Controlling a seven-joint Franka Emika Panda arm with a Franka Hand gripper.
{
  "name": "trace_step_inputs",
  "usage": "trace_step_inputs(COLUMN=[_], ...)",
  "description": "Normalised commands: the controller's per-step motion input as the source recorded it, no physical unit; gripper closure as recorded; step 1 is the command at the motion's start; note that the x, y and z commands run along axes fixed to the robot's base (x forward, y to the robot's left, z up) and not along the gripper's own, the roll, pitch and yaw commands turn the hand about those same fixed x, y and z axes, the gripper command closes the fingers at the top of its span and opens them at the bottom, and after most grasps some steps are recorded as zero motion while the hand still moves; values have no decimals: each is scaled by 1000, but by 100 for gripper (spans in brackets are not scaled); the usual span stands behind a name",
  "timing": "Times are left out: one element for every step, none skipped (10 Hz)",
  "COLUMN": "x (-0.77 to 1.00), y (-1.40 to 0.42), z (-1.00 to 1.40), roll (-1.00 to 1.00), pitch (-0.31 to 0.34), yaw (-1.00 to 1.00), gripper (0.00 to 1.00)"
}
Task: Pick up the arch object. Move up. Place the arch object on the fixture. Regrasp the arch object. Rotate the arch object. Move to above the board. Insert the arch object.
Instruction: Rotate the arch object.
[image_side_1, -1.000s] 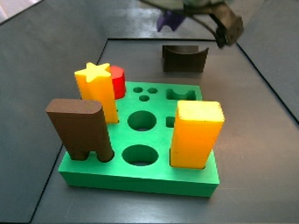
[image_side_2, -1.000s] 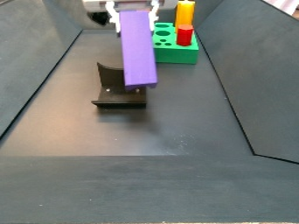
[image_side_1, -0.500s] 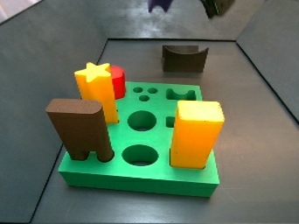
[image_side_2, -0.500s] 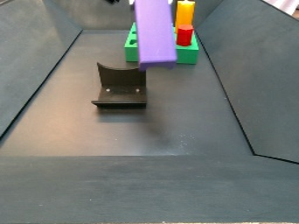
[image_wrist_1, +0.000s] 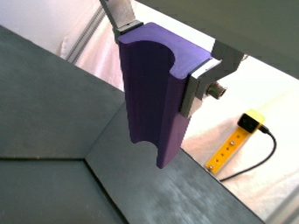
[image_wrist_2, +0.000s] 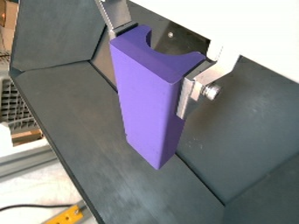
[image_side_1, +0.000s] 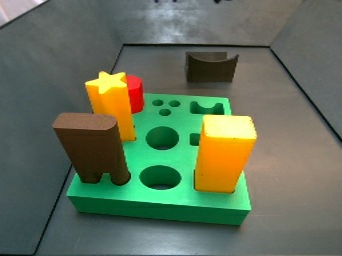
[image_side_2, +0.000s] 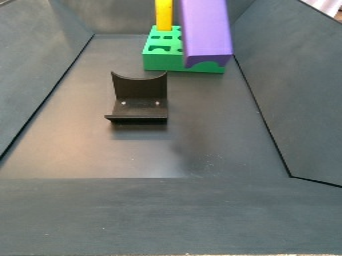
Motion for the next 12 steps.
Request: trace_step_inputs(x=[-668, -501, -417, -252, 0, 57, -21, -64, -39, -13, -9, -22], y=[45, 36, 35, 32, 0, 35, 57, 36, 26, 26, 23, 13], z=[76, 55, 50, 49, 0, 11, 49, 56, 33, 18, 17, 31], roll=[-152, -153, -156, -157, -984, -984, -979, -964, -948, -940, -935, -931], pitch=[-17, -18, -21, -23, -88, -64, -25, 22, 92, 147, 184, 254], yaw=[-76, -67, -63, -55, -1000, -1000, -1000, -1000, -1000, -1000, -1000, -1000], gripper=[100, 100, 100, 100, 100, 100, 100, 100, 100, 100, 100, 100])
